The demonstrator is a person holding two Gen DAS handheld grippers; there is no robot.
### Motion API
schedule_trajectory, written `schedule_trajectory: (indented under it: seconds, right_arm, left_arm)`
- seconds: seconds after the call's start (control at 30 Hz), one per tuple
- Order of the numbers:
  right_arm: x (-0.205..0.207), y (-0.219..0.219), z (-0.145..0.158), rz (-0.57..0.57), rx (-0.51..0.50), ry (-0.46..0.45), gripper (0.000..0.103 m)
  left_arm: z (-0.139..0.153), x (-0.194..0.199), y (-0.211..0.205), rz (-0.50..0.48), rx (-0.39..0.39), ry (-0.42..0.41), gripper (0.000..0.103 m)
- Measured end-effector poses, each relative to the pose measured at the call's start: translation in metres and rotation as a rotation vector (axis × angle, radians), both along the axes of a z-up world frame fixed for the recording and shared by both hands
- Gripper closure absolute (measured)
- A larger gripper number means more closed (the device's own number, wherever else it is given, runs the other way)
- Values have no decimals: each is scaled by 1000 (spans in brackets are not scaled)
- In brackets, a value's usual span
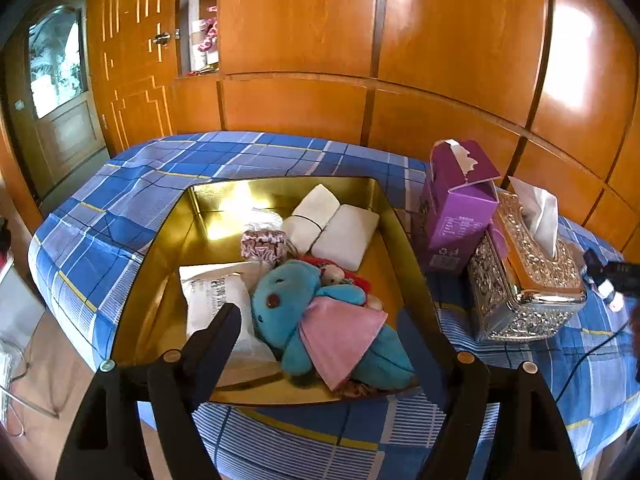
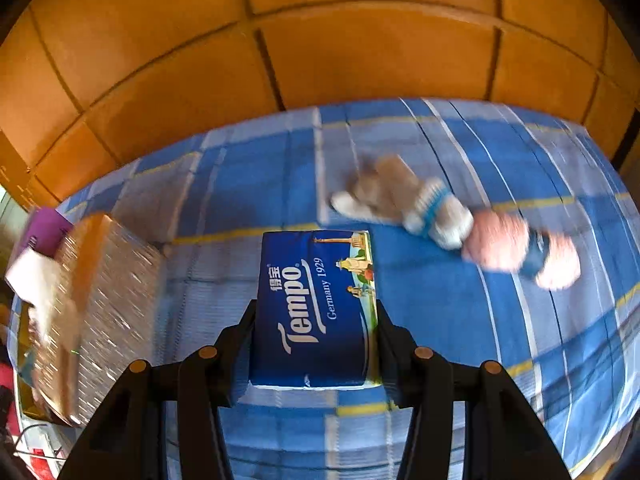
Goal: Organize soft objects
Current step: 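Lift the blue Tempo tissue pack with the right gripper and release it in the gold tray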
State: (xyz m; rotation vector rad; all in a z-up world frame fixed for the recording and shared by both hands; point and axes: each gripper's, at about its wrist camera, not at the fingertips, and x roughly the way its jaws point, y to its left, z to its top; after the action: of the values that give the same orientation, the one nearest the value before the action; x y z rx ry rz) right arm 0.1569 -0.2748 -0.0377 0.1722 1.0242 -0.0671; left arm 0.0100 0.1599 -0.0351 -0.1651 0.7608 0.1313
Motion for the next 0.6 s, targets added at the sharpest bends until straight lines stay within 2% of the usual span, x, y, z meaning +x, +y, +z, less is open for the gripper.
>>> schedule_trajectory:
  seconds: [0.1,0.3,0.6]
  right_arm:
    - [17,16,20,54,11,-30,51]
    - [47,59,54,158,43,-75,51]
    - [87,152,82,292,79,-84,51]
  left_arm:
    - [-2,2,4,6,-18,12,22]
    - [-2,1,7,12,-4,14,22]
    - [5,-5,23,51,17,-3,22]
